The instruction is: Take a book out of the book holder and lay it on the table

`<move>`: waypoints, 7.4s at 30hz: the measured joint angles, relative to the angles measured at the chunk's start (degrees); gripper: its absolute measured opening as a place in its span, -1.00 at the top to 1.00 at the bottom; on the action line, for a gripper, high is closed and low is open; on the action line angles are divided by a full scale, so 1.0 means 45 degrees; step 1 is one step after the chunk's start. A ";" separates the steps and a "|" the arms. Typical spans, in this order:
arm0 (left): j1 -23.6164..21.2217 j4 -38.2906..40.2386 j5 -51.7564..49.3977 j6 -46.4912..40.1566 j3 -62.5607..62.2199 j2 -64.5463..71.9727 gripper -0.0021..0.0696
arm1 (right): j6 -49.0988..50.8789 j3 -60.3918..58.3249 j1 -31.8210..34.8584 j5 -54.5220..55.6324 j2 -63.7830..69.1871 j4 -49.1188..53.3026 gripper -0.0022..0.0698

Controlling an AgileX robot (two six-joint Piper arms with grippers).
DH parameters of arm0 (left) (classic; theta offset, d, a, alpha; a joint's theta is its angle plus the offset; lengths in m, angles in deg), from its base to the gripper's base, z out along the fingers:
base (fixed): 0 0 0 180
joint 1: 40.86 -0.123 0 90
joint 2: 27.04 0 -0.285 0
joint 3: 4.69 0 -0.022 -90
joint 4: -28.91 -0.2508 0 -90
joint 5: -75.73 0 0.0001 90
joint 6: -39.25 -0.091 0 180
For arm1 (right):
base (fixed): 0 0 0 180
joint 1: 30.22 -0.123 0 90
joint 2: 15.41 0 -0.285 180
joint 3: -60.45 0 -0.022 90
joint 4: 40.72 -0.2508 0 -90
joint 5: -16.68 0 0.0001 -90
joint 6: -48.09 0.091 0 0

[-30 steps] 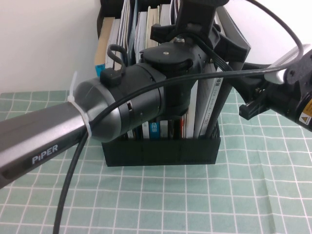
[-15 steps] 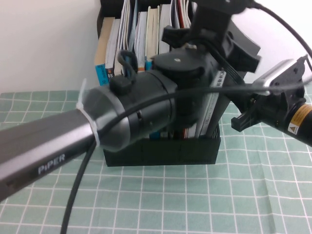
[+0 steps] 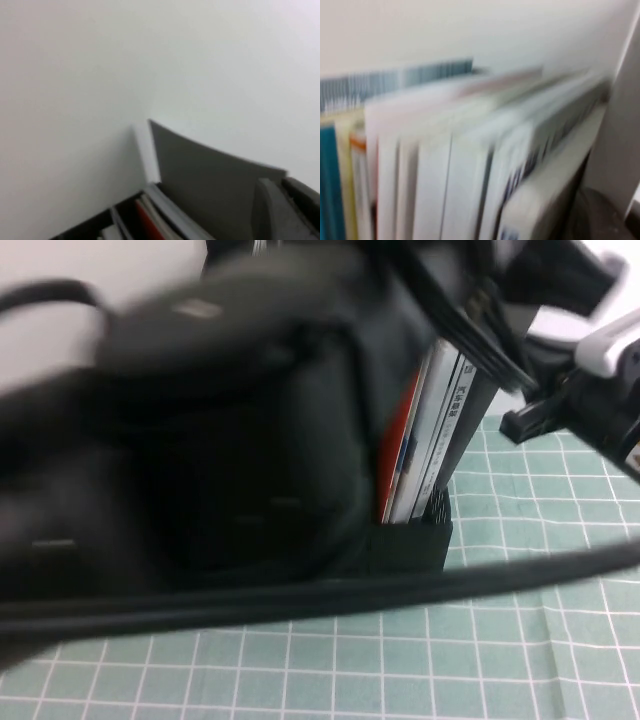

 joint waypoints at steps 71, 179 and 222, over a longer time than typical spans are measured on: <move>0.4979 0.0000 0.3815 0.5086 0.9121 -1.1810 0.95 | -0.0830 0.3040 -0.6621 -0.6949 0.1045 1.0343 0.93; 0.4979 0.0000 -0.0018 0.5176 1.3647 -1.1711 0.95 | -0.8957 -0.7361 -0.5455 -1.4645 -1.8913 -0.1875 0.94; -1.0604 -2.0702 -0.1750 2.4139 1.7625 -1.2306 0.95 | -0.8930 -0.7361 -0.5455 -1.4845 -1.8913 -0.1724 0.94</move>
